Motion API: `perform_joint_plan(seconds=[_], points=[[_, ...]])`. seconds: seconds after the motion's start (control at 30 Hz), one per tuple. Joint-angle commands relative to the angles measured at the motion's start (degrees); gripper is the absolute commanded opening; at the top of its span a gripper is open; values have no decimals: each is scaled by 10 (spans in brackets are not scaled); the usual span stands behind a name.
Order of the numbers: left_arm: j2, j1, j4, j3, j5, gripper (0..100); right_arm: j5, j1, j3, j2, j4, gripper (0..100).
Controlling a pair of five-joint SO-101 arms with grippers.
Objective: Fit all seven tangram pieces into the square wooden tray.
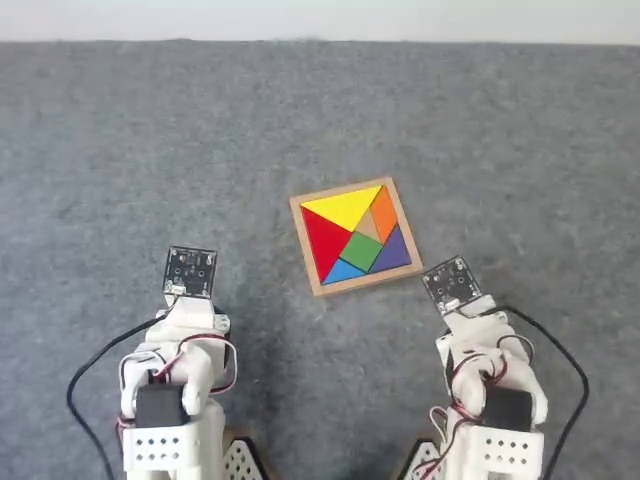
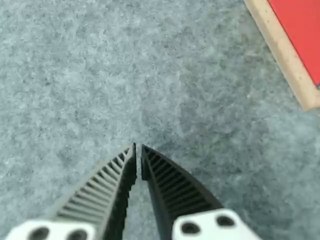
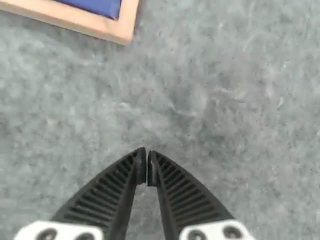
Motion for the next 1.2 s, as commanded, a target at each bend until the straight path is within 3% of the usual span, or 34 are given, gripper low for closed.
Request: perform_joint_plan(seconds=[0.0,1.17], points=[[-10,1,2,-7,0,21,1,7,11,-1,6,9],[-10,1,2,-7,0,21,1,6,11,-1,14,9]])
